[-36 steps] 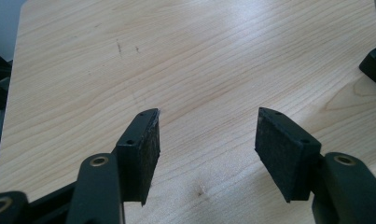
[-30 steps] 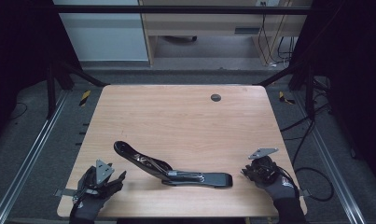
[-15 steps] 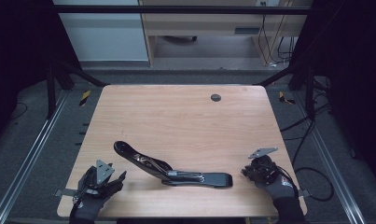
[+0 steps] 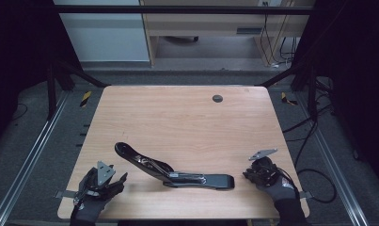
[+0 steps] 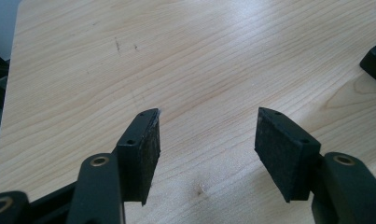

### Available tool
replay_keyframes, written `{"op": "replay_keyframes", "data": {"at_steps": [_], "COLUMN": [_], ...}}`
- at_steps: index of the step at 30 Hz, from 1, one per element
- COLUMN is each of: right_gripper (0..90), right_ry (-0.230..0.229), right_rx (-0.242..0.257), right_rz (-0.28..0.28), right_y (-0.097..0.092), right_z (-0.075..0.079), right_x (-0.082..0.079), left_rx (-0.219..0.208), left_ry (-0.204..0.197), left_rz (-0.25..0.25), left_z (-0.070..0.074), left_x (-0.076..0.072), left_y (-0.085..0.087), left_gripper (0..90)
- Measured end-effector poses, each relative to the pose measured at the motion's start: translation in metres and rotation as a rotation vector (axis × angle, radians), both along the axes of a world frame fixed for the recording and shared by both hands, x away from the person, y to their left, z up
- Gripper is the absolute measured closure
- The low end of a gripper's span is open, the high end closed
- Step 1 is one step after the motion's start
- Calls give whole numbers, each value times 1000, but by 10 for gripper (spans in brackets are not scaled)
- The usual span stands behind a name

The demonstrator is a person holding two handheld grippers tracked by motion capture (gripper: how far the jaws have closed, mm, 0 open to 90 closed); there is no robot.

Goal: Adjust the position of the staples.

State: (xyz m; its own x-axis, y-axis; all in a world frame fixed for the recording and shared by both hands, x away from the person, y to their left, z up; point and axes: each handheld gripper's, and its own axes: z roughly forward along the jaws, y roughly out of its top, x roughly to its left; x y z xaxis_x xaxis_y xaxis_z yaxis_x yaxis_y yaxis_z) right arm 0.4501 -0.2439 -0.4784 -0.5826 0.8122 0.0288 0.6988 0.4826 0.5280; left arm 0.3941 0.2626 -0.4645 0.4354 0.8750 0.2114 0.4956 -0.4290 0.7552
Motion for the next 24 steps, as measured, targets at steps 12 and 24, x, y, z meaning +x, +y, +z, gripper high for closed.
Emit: {"op": "replay_keyframes", "data": {"at_steps": [12,24], "right_gripper": [778,778], "right_ry": [-21,-86], "right_rx": [14,46], "right_rz": [6,59], "right_y": [-2,-4], "right_z": [5,23], "right_x": [-1,-2], "left_rx": [-1,-6], "left_ry": [1,5], "left_rz": [1,-8], "left_z": [0,0], "left_x": [0,0], "left_y": [0,0], "left_gripper": [400,400]}}
